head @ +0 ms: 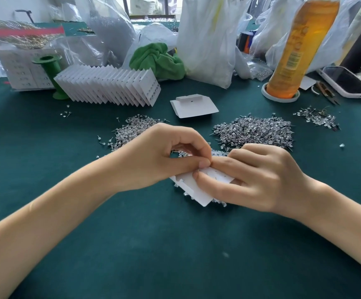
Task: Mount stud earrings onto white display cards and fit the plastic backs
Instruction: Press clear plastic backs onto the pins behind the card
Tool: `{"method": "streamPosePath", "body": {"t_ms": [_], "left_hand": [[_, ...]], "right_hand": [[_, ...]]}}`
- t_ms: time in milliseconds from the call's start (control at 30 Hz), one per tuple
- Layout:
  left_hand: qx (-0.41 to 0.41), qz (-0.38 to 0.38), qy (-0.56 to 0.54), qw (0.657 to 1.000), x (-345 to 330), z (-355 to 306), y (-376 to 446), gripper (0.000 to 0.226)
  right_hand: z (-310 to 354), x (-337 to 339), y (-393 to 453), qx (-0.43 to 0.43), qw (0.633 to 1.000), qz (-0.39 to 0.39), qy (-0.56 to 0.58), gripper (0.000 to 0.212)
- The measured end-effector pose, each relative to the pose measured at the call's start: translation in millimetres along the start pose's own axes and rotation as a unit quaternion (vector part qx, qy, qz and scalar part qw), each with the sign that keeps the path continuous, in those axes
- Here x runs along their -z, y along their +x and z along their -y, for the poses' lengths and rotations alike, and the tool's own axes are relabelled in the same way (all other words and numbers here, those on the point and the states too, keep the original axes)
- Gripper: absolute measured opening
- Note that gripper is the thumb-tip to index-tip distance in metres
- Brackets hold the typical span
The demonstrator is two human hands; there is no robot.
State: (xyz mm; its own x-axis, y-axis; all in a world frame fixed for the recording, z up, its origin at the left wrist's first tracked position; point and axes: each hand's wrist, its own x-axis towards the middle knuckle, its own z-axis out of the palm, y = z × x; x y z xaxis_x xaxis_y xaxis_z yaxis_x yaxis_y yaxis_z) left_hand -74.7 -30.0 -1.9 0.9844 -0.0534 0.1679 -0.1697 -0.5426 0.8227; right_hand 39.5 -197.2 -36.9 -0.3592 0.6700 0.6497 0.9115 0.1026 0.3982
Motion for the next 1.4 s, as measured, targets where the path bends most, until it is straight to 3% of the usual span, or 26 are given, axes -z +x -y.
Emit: {"method": "streamPosePath", "body": {"t_ms": [633,700,767,833,867,967,1033,1167,1267,1333,1400], "left_hand": [[0.051,0.043,0.032,0.997,12,-11,15,0.006],[0.042,0.005,0.022,0.999,15,-14,16,0.009],[0.031,-0.087,-0.046,0.995,20,-16,16,0.020],[-0.009,-0.155,-0.052,0.987,21,-15,13,0.025],[-0.037,-0.167,0.006,0.985,19,-13,10,0.025],[-0.097,-0.154,0.240,0.954,7,-3,5,0.062],[-0.117,-0.149,0.314,0.930,2,6,5,0.078],[-0.132,-0.170,0.344,0.914,-1,11,9,0.076],[-0.118,-0.188,0.326,0.919,1,15,9,0.074],[-0.076,-0.207,0.311,0.925,7,18,9,0.077],[-0.035,-0.224,0.301,0.926,14,22,8,0.078]], "right_hand": [[-5,0,-1,0.016,0.999,-0.023,-0.039,0.021],[-11,-1,-1,-0.009,0.999,-0.050,-0.014,0.020],[-13,-2,-1,-0.073,0.994,-0.062,0.056,0.019],[-10,-3,-1,-0.206,0.963,-0.060,0.161,0.017],[-8,-2,-1,-0.289,0.929,-0.055,0.226,0.017],[-7,0,5,-0.462,0.767,-0.075,0.439,0.025],[-7,1,9,-0.496,0.715,-0.082,0.487,0.031],[1,-1,15,-0.519,0.675,-0.058,0.521,0.023],[-4,3,19,-0.522,0.670,-0.035,0.526,0.025],[-20,5,17,-0.541,0.694,-0.029,0.473,0.023],[-40,5,11,-0.545,0.753,-0.014,0.368,0.011]]}}
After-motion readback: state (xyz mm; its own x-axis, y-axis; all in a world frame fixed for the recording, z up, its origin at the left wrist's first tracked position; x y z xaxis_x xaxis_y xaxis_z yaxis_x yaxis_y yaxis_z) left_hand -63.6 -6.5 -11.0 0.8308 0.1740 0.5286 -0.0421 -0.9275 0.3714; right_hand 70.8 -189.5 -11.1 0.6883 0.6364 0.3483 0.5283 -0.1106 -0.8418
